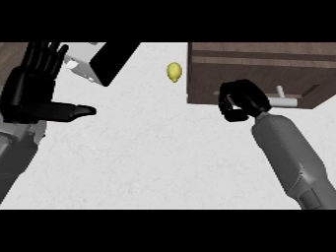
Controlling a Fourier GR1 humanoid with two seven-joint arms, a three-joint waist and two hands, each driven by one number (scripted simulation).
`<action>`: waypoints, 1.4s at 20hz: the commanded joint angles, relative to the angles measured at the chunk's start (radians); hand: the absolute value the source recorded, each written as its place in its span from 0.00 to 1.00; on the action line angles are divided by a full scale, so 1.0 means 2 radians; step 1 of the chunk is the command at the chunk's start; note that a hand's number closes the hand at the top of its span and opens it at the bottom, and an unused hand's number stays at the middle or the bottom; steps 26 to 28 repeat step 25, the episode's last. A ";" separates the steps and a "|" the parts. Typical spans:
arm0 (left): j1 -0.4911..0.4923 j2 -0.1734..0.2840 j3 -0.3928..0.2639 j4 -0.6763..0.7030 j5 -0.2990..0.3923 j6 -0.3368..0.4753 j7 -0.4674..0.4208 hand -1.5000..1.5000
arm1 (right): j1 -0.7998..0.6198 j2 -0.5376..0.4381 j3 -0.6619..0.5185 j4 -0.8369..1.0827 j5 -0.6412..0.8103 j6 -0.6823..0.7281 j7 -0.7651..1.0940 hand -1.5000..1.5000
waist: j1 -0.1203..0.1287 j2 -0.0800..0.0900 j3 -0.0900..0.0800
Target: Pick up the cup, place it into the drawer and close the drawer
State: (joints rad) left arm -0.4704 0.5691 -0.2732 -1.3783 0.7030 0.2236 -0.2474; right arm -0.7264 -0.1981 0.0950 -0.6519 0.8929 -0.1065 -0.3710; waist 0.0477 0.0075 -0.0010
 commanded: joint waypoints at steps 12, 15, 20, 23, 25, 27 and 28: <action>0.035 -0.004 0.011 -0.006 0.013 -0.069 -0.017 0.00 | -0.120 -0.053 -0.078 0.189 -0.034 0.017 -0.033 1.00 | 0.033 0.019 0.002; 0.014 0.003 0.019 -0.004 0.020 -0.071 0.000 0.00 | -0.131 -0.065 -0.088 0.193 -0.045 0.037 -0.047 1.00 | 0.031 0.019 0.003; 0.032 -0.019 0.006 0.007 0.006 -0.068 -0.022 0.00 | -0.128 -0.081 -0.103 0.191 -0.060 0.035 -0.072 1.00 | 0.034 0.024 0.003; 0.041 -0.013 0.008 0.002 0.006 -0.077 -0.025 0.00 | -0.135 -0.079 -0.110 0.194 -0.066 0.033 -0.068 1.00 | 0.039 0.021 0.002; 0.033 -0.025 -0.005 0.002 -0.005 -0.068 -0.025 0.00 | -0.135 -0.078 -0.108 0.195 -0.063 0.031 -0.075 1.00 | 0.037 0.024 0.003; 0.033 -0.025 -0.005 0.002 -0.005 -0.068 -0.025 0.00 | -0.135 -0.078 -0.108 0.195 -0.063 0.031 -0.075 1.00 | 0.037 0.024 0.003; 0.033 -0.025 -0.005 0.002 -0.005 -0.068 -0.025 0.00 | -0.135 -0.078 -0.108 0.195 -0.063 0.031 -0.075 1.00 | 0.037 0.024 0.003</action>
